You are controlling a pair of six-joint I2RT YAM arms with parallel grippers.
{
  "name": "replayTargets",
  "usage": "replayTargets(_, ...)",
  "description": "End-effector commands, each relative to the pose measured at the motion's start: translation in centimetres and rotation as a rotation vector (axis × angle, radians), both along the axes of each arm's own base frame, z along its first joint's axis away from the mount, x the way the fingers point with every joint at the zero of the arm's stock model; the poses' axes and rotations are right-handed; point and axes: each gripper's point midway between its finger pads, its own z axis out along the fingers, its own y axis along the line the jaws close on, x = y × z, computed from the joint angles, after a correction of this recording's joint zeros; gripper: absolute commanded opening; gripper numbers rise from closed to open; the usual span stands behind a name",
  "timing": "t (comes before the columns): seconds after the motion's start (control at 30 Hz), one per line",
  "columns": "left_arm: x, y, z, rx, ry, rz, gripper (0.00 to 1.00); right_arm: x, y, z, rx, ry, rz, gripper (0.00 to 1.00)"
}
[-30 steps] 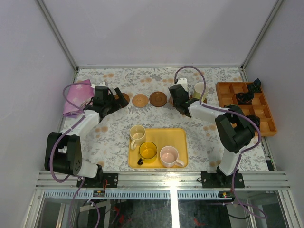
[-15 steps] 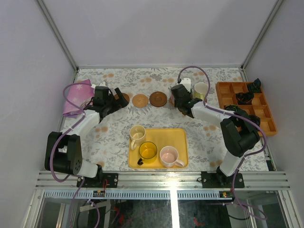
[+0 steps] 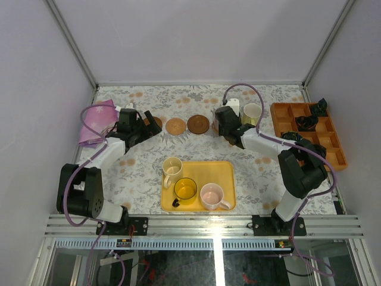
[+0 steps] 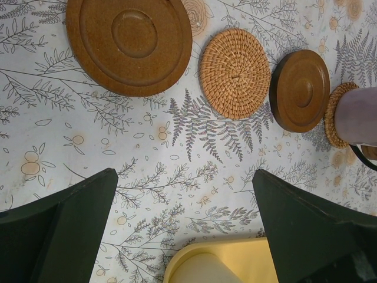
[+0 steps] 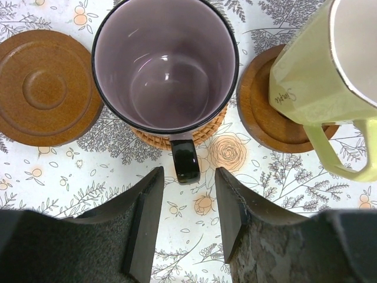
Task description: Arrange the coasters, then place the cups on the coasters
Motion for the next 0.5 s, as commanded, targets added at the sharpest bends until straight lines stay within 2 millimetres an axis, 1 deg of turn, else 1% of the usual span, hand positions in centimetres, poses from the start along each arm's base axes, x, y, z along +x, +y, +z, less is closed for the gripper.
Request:
replayTargets(0.0, 0.6, -0.3, 1.1, -0.007, -0.029, -0.008, 0.99, 1.2, 1.2, 0.9, 0.035, -0.019, 0.037, 0.48)
replayTargets(0.23, 0.6, -0.3, 1.0, -0.004, -0.028, -0.005, 0.99, 1.1, 2.1, 0.5, 0.057, -0.003, 0.071, 0.47)
replayTargets(0.47, 0.7, -0.3, 0.9, -0.007, -0.023, -0.007, 0.99, 0.9, 2.2, 0.3, 0.059, 0.007, 0.086, 0.47)
